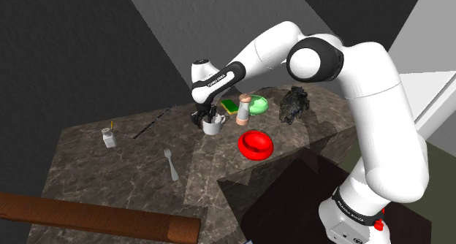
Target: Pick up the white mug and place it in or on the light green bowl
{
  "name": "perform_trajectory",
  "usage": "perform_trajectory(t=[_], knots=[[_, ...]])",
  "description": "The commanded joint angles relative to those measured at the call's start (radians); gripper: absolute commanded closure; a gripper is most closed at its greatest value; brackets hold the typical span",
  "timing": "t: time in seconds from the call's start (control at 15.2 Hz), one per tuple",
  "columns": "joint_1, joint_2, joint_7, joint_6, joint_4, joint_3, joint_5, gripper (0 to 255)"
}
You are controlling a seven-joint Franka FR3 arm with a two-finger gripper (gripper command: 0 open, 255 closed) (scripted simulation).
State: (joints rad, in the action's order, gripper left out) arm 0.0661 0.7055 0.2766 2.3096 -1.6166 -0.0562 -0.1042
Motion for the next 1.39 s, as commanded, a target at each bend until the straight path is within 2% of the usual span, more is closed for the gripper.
perform_trajectory(t=[0.0, 0.53, 1.32], knots=[[0.000, 0.000, 0.000, 0.000, 0.000, 0.000, 0.000, 255], [0.000, 0.000, 0.000, 0.000, 0.000, 0.000, 0.000, 255], [-0.004, -0.099, -0.009, -0.108, 0.009, -0.007, 0.010, 255]])
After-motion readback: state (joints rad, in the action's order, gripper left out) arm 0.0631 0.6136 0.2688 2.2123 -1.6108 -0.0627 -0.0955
